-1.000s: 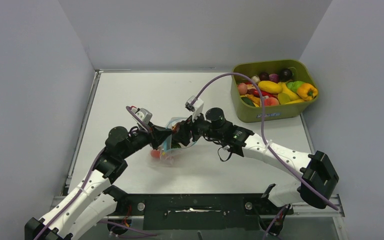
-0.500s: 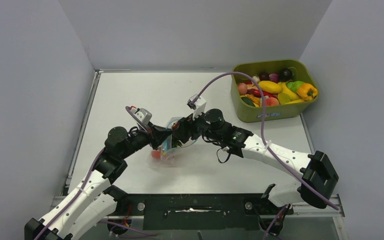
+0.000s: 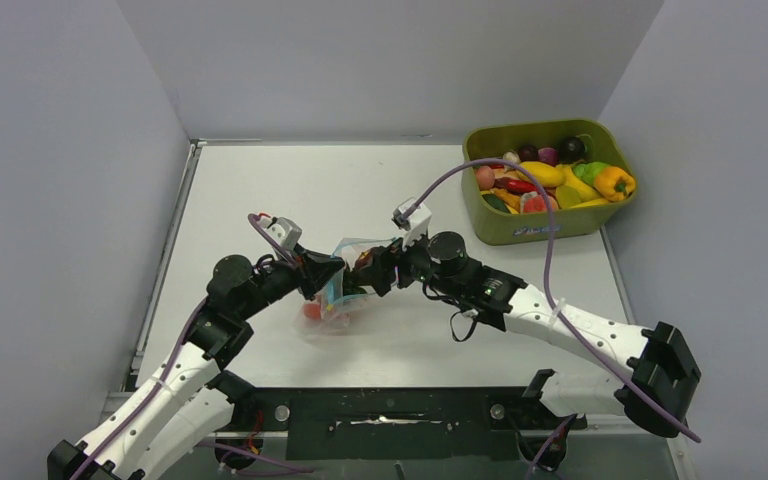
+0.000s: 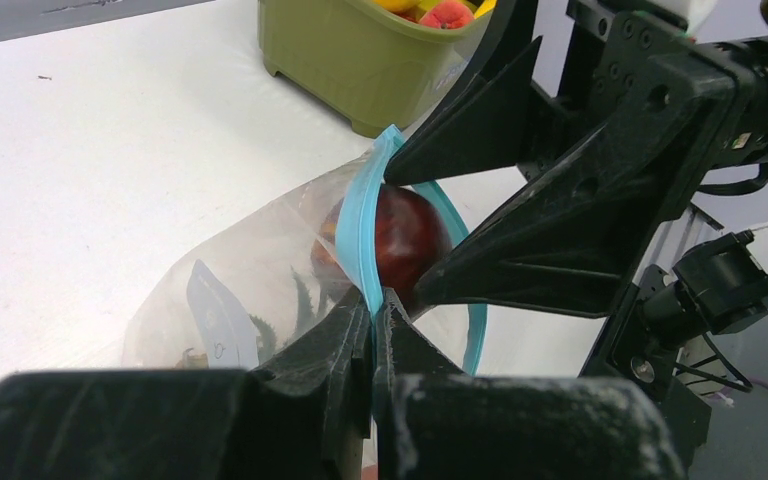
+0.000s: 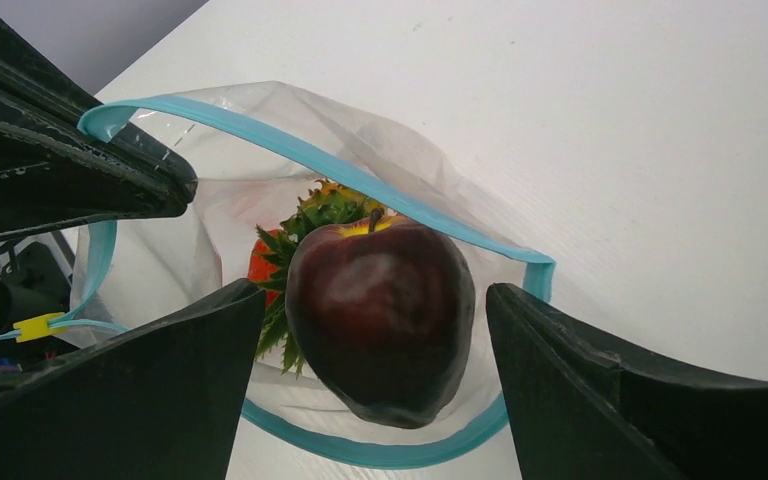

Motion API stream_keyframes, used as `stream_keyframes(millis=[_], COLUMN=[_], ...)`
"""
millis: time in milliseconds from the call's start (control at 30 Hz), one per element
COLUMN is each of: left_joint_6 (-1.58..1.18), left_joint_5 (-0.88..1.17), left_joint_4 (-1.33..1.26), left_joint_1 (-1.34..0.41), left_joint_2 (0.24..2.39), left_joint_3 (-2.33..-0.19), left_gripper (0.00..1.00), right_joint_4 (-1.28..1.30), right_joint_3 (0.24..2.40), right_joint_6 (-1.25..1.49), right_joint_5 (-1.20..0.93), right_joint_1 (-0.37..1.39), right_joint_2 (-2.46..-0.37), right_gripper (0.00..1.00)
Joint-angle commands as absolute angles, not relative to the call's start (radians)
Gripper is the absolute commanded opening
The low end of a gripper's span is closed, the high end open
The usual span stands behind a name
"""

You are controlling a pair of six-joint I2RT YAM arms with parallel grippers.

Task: Place the food in the zip-top bag and seal the zipper
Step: Place the fake fruit in the zipper food storage bag.

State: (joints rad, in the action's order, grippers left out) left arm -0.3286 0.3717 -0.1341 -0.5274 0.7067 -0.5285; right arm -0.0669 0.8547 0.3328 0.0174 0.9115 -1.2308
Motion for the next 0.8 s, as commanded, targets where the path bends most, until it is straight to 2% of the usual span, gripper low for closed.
stream_keyframes(millis=[0,200,333,433,533,600,767], left_joint_6=[-0.328,-0.332,-0.336,-0.336,-0.339,-0.342,-0.344], left_joint_5=[0.395,0.398,0.399,0.397,0.397,0.401,0.404], left_joint_4=[-0.216,-0.219,-0.218,-0.215,-0.223,-0.229,-0.232], left_joint_1=[-0.526,-0.526,-0.527,-0.526,-0.526,-0.526,-0.526], left_joint_2=[0.692,0.696,0.696,0.693,0.696,0.703,0.704], left_joint_3=[-0.564,-0.568,-0.568,-0.568,-0.568,-0.566,-0.565], left_gripper=[0.0,0.0,0.0,0.0,0.0,0.0,0.0], right_joint_4=[-0.013,0.082,0.162,0.188,0.193,0.194,0.205], right_joint_3=[0.92,0.988,1.033,1.026,0.992,0.97,0.941], right_joint_6=[0.307,0.319,0.354,0.395,0.435,0.457,0.508], right_joint_5=[0.093,0.13,0.179,0.202,0.233,0.242,0.213], right_joint_1=[0.917,0.918,0.916,0.916,0.916,0.916,0.915], right_joint_2=[-1.181,-1.183,-1.182,-1.161,-1.137,-1.129,-1.135], right_gripper=[0.84,0.86,0.8,0.72,0.55,0.47,0.44])
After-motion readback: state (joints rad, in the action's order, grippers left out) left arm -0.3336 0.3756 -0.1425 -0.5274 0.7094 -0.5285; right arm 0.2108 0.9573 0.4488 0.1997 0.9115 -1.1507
